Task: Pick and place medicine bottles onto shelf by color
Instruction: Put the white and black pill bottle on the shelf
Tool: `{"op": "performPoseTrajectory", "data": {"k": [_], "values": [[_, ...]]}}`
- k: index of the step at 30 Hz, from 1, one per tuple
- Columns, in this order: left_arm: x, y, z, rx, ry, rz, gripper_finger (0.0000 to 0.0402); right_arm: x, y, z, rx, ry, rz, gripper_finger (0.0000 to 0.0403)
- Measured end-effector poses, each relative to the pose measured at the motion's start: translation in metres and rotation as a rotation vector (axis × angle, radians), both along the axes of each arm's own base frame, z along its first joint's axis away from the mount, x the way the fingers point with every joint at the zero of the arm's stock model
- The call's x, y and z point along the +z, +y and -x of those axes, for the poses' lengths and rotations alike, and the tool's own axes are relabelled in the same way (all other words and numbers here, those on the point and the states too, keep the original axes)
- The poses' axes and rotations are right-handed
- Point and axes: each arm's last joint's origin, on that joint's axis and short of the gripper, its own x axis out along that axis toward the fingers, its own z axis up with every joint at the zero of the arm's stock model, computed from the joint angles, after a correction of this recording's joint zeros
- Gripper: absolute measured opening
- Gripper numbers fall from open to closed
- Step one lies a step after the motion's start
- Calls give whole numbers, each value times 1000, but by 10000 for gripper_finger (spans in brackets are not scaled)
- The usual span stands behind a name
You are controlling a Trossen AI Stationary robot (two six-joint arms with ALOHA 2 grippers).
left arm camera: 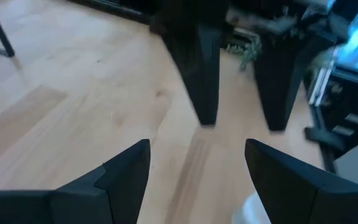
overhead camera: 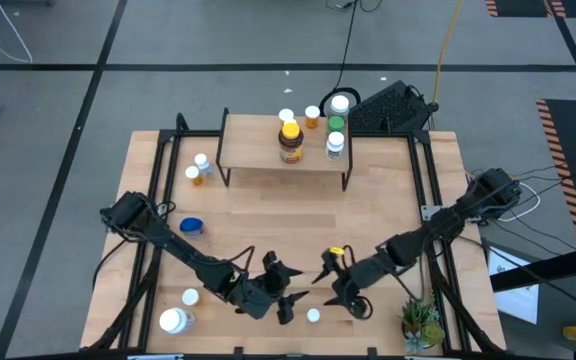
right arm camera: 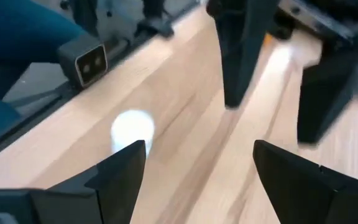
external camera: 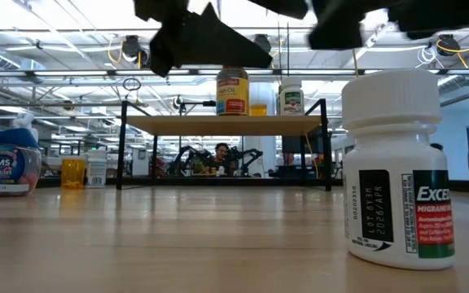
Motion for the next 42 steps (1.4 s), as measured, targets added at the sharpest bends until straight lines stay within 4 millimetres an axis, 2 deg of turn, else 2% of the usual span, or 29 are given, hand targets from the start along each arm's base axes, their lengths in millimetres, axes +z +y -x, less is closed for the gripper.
{"op": "performPoseTrajectory", "data": {"k": [3,7,14,18,25,32,36,42], "values": [[-7,-3,-7,-16,-46,-10,266,6,6,19,-77,64,14,295],[-14,-7,-11,-11,-85,10,266,16,11,40,-93,120,-4,295],[-20,-10,-10,45,-102,-31,266,23,9,56,-119,183,-37,295],[-22,-5,-13,73,-107,-16,266,11,7,58,-79,148,-59,295],[-26,-5,-11,54,-57,-78,266,-16,8,40,19,-41,-274,295],[-28,-1,-11,93,-36,-132,266,-44,16,12,82,-35,-319,295],[-20,2,-6,143,-19,-147,266,-57,19,-4,98,-13,-331,295],[3,6,8,176,4,-119,266,-73,24,-21,117,27,-334,294]]}}
